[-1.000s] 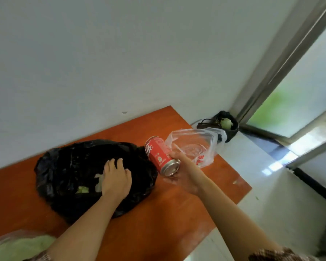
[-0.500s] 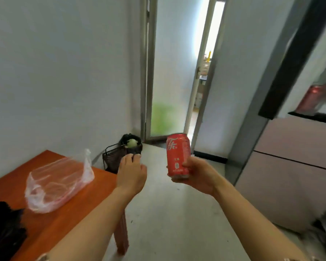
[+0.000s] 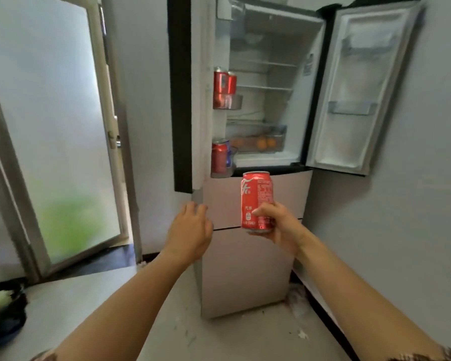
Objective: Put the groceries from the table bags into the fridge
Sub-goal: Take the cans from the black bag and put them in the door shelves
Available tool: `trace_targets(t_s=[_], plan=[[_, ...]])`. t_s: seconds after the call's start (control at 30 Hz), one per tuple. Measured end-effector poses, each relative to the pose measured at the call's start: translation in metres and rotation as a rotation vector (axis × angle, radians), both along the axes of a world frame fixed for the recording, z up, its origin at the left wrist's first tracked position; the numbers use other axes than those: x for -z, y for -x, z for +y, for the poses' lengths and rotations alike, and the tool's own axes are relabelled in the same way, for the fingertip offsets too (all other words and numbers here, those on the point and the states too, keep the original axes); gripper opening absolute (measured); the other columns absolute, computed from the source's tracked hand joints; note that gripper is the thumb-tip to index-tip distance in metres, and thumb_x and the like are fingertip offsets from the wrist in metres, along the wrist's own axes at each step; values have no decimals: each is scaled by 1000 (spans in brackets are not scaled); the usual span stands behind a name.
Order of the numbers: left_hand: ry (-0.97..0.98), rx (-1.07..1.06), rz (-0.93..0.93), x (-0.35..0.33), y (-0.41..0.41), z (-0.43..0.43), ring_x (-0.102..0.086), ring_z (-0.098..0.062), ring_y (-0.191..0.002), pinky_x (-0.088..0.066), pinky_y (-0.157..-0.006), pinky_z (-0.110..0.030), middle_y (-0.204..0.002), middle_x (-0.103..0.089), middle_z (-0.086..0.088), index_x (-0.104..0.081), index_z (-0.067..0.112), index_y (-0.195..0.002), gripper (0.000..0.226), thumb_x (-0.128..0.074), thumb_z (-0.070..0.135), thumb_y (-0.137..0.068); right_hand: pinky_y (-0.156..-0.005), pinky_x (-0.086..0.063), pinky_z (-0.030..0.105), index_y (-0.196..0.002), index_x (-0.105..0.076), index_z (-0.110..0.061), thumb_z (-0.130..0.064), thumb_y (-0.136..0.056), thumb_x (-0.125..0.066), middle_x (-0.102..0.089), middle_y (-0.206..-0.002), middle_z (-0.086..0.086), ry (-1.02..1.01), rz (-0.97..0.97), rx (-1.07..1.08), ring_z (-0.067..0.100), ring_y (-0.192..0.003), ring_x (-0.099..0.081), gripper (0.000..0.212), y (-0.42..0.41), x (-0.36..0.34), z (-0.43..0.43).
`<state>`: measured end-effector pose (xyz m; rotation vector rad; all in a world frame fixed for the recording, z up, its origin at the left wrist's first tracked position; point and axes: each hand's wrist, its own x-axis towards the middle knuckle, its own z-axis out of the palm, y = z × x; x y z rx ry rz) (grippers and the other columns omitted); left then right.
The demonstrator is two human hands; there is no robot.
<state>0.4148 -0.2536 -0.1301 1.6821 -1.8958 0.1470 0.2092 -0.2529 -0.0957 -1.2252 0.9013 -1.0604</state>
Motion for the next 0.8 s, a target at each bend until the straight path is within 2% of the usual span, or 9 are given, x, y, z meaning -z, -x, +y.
trace_targets(t_s=[0.17,0.37,0.57,0.7,0.8], plan=[[53,150,-45,-13,66,-102,-42,-20,-121,-38,-99,-31,-131,-49,-6,-49,15,-128,35,-40,28,-96,-94,-53,46,-132,-45,-17,-24,-55,-80,-62,-122,12,51,-16,176,29,-111,-62,85,64,-15,-79],[62,263,-17,-49,145,-225,-42,-23,-119,-40,-95,-34,-128,-50,-7,-50,12,-127,36,-42,26,-95,-79,-56,38,-126,-49,-15,-18,-62,-73,-63,-116,12,119,-1,341,27,-104,-65,68,131,-50,-172],[56,390,21,-90,233,-321,-38,-22,-124,-39,-95,-35,-133,-45,-6,-44,14,-133,38,-38,27,-97,-94,-52,49,-129,-47,-16,-23,-57,-79,-64,-117,10,189,79,501,28,-106,-65,78,211,-88,-249],[72,450,54,-114,293,-381,-34,-24,-128,-38,-97,-38,-136,-43,-9,-43,14,-134,39,-38,28,-98,-92,-53,51,-122,-51,-14,-17,-58,-78,-66,-113,13,259,114,581,30,-103,-67,69,272,-120,-298],[101,476,86,-131,338,-424,-34,-25,-130,-38,-97,-39,-137,-43,-9,-42,15,-135,40,-38,28,-98,-88,-55,48,-119,-53,-15,-8,-68,-77,-66,-113,13,336,163,614,29,-102,-67,57,320,-148,-335]])
